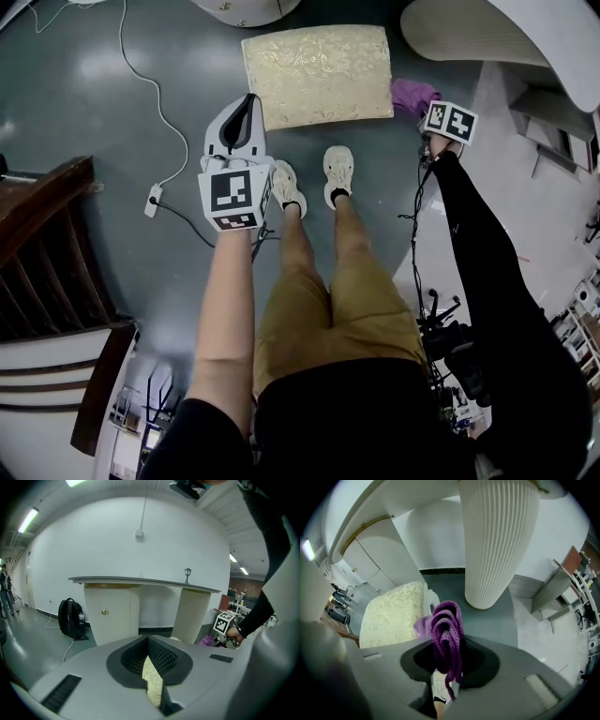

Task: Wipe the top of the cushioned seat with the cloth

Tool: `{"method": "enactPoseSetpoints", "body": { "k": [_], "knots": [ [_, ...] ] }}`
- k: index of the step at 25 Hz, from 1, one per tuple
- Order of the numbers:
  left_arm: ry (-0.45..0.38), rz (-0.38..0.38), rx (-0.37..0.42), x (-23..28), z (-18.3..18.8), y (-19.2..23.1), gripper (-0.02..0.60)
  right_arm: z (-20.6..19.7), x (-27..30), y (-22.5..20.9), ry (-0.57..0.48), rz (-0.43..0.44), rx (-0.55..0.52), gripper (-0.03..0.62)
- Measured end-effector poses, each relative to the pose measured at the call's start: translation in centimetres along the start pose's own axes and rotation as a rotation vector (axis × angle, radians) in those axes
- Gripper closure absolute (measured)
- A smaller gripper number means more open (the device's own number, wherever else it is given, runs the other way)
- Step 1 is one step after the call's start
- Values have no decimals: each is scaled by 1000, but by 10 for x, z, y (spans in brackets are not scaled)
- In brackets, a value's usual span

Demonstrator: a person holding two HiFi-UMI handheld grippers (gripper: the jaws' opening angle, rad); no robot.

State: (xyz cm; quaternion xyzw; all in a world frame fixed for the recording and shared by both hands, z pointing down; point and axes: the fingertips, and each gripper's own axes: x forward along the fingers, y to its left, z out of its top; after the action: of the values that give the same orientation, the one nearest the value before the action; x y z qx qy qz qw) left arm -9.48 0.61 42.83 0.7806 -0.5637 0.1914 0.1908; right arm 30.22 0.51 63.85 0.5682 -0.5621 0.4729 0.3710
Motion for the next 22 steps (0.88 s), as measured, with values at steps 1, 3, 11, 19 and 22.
{"method": "enactPoseSetpoints", "body": {
  "k": [1, 3, 11, 19, 22],
  "knots": [
    [2, 0, 1, 0, -1, -1, 574, 0, -1, -1, -2, -2, -7, 505],
    [6, 2, 1, -2, -2, -1, 574, 0, -4, -1, -8, 0, -27, 505],
    [9, 11, -14, -5, -6, 4, 574, -1, -12, 1, -22, 0, -40, 505],
    [7, 27, -36, -10, -16, 17, 574, 37, -52, 99, -209, 240, -31, 505],
    [2, 46, -54, -15, -19, 26, 574, 28, -63, 193, -204, 451, -135, 505]
  ]
}}
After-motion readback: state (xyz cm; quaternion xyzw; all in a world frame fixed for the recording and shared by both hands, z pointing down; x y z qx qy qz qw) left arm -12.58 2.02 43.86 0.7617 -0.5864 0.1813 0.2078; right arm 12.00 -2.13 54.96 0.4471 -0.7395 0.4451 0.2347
